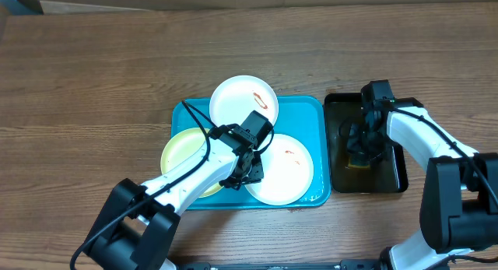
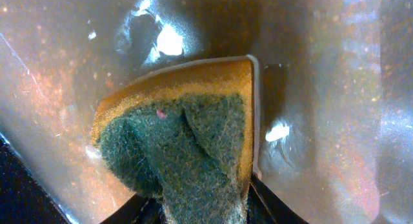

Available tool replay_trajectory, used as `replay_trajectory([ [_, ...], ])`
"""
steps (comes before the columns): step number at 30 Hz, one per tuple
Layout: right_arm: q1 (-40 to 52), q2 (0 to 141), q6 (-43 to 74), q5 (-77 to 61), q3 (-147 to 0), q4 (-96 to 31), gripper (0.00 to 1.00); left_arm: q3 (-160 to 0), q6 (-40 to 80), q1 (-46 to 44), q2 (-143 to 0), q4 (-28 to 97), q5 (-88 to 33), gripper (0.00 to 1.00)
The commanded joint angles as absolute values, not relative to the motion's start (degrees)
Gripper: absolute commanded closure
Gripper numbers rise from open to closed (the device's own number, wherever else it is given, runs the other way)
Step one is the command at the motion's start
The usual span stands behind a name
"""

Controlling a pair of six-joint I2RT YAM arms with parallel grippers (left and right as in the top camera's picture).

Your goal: Clean dirty plates on tray and stack at the side

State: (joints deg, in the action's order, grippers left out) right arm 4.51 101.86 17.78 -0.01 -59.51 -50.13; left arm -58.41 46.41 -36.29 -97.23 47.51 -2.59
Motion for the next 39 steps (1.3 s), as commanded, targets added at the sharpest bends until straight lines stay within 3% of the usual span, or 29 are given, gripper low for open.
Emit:
replay_trajectory([
  [1,4.54,102.04,18.04,-0.05,-58.87,-49.80,0.62,-58.22,46.74,-36.34,-99.26,46.85,-2.42,0.57],
  [13,4.54,102.04,17.80,-0.03,-58.87,-49.30,0.62,-58.24,46.46,-35.92,-99.33,45.78,-2.59,0.68],
  [24,4.47,102.04,17.58,-0.03,-58.87,-49.15,0.69,-58.24,46.24,-35.92,-99.33,44.95,-2.39,0.69],
  [39,4.49,102.04,17.61,-0.03,-58.87,-49.56,0.68,-58.24,44.91,-35.90,-100.49,44.07,-3.27,0.72],
])
